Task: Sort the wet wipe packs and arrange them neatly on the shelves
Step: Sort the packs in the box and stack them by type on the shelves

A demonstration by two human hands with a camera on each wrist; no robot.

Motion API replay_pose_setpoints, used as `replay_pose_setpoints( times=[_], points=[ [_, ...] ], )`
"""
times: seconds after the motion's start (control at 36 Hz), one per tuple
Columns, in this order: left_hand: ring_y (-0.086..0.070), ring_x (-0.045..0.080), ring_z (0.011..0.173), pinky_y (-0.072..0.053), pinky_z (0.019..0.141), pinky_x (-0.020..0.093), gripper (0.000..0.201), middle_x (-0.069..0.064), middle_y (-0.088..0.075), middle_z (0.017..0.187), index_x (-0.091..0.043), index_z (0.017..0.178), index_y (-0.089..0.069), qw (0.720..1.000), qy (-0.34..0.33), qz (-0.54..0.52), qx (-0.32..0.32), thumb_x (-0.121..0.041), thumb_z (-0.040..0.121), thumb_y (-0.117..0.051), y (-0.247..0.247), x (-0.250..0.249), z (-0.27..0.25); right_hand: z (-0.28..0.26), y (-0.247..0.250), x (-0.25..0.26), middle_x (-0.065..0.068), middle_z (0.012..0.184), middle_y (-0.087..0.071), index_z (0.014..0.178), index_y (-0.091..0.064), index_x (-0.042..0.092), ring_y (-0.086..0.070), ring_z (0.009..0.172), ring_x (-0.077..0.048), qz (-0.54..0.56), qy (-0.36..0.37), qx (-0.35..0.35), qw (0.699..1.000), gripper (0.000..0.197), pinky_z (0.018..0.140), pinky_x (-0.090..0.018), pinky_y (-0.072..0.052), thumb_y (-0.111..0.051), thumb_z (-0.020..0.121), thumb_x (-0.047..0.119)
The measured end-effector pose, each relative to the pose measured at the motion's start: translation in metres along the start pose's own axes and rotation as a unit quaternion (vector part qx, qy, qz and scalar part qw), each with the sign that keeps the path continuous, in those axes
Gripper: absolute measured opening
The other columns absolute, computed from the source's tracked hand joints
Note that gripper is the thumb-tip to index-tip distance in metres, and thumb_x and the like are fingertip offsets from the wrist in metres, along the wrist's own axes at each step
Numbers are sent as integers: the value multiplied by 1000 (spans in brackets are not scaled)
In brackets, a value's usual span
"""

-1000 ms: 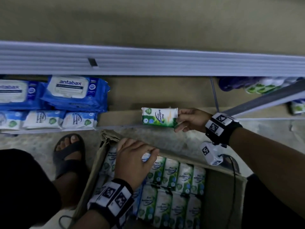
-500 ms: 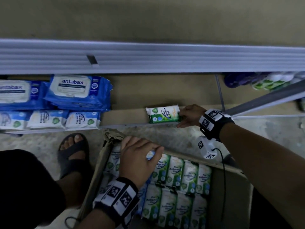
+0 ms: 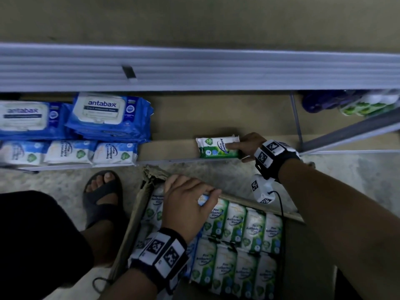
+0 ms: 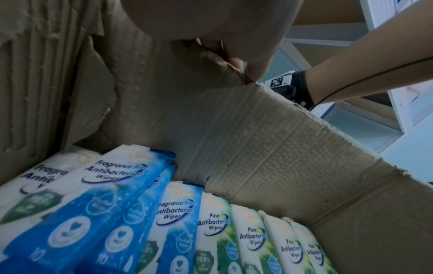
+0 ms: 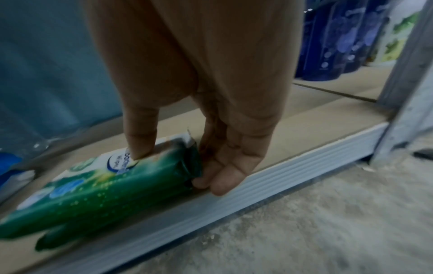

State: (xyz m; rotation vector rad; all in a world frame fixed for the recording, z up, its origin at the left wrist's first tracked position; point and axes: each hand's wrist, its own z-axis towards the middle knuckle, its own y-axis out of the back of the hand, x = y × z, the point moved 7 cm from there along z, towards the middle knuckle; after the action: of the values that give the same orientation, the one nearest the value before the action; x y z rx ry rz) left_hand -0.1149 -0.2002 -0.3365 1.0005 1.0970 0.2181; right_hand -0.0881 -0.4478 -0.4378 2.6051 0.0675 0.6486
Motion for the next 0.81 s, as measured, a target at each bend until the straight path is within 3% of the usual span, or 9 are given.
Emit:
replay_pose_setpoints(
  times=[0.14,0.28,0.36,0.42,0.47,0.53,0.67,0.75,0.81],
  points=[
    [-54,8,76,-27,92,25,28,-18,-65,72,-34,71,-70,1000,1,3,-9,-50,90,-58,1,-1,2,3,-1,-2,-9,106,-61,109,-64,6,-62,83,-19,27,-20,16,999,46,88,-43,-58,-83,77,34],
    [-53,7,77,-28,94,25,30,-19,-63,71,-34,71,-68,1000,-1,11,-4,-52,91,-56,-1,0,2,4,-6,-3,-7,119,-58,118,-63,8,-62,95,-21,96,-30,27,995,61,82,-40,-60,-89,68,33],
    [-52,8,77,-30,94,29,32,-19,-62,71,-34,71,-68,1000,1,9,8,-54,91,-53,-1,1,6,-4,-7,4,-13,119,-66,118,-64,3,-67,102,-25,153,-14,39,987,55,73,-36,-60,-87,70,19],
    [-54,9,79,-28,97,31,34,-18,-63,73,-34,72,-68,1000,4,13,23,-55,91,-50,-2,1,9,-10,1,8,-16,113,-70,113,-67,1,-70,99,-27,149,-3,31,988,50,76,-38,-60,-87,70,16],
    [-55,10,83,-26,99,32,36,-18,-65,77,-33,74,-69,999,12,19,41,-56,91,-47,-3,1,11,-11,14,6,-14,106,-73,105,-71,4,-71,96,-27,132,10,14,991,54,86,-44,-58,-92,60,26],
    [-56,12,86,-24,99,32,37,-17,-66,79,-32,75,-69,997,15,34,61,-55,91,-45,-2,-2,15,-14,31,5,-8,104,-74,100,-74,10,-70,96,-25,125,25,-9,992,64,87,-47,-58,-95,47,38],
    [-55,16,106,-26,101,33,29,-13,-69,102,-33,98,-70,980,9,74,184,-53,95,-50,2,-13,31,-77,52,17,-9,99,-70,105,-66,9,-69,87,-23,171,30,4,985,31,71,-29,-59,-78,81,24],
    [-59,19,109,-39,98,32,30,-7,-69,112,-30,110,-68,969,-10,86,233,-49,92,-54,14,-24,39,-107,71,16,-9,83,-71,97,-65,10,-67,77,-23,178,54,-16,983,19,73,-29,-55,-73,85,22],
    [-58,23,111,-43,98,34,29,-3,-67,117,-28,115,-66,964,-30,105,243,-41,91,-57,29,-38,45,-129,85,14,-11,79,-73,102,-66,6,-69,74,-25,187,70,-41,979,27,68,-29,-57,-76,82,21]
  ],
)
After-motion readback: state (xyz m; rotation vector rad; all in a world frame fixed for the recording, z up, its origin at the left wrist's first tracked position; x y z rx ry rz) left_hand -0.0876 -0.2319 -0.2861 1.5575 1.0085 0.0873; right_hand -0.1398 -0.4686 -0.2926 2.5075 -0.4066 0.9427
